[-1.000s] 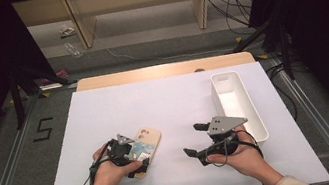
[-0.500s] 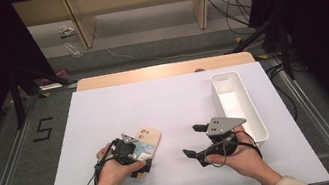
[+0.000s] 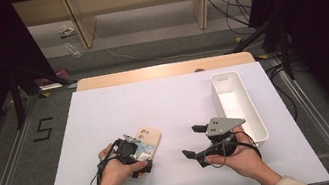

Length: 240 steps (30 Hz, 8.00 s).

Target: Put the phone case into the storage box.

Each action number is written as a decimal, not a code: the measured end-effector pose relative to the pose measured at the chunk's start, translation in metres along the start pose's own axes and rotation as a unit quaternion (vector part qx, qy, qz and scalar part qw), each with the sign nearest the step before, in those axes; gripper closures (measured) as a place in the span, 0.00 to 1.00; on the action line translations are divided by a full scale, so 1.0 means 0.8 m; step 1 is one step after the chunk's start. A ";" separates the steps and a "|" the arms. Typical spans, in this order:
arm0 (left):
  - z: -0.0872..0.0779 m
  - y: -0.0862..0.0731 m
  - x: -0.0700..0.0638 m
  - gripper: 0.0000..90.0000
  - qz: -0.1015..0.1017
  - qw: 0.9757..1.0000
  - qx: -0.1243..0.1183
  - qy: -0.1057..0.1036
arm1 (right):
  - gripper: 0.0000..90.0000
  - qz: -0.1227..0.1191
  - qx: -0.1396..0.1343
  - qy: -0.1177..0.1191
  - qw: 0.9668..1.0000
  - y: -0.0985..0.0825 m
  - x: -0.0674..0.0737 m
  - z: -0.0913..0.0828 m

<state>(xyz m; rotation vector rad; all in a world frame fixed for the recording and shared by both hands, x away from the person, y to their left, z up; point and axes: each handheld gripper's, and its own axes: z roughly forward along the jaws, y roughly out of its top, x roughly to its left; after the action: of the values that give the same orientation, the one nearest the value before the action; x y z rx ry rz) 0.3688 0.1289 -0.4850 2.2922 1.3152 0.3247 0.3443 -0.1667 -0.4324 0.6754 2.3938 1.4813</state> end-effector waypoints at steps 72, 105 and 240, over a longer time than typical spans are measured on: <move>-0.014 0.004 0.004 0.12 -0.027 0.999 -0.021 -0.001 | 0.17 0.002 -0.001 0.004 1.000 -0.003 0.002 0.004; -0.038 0.006 0.005 0.12 0.009 0.993 -0.122 -0.003 | 0.17 0.007 -0.008 -0.005 1.000 -0.001 0.000 0.004; -0.062 0.005 -0.079 0.12 0.120 0.972 -0.187 -0.072 | 0.28 0.154 -0.023 -0.012 0.988 0.034 -0.044 0.079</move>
<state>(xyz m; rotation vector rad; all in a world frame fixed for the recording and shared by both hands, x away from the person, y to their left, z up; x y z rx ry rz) 0.3184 0.0872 -0.4385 2.1058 0.8247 0.4372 0.4095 -0.1248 -0.4379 1.0856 2.3094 1.6253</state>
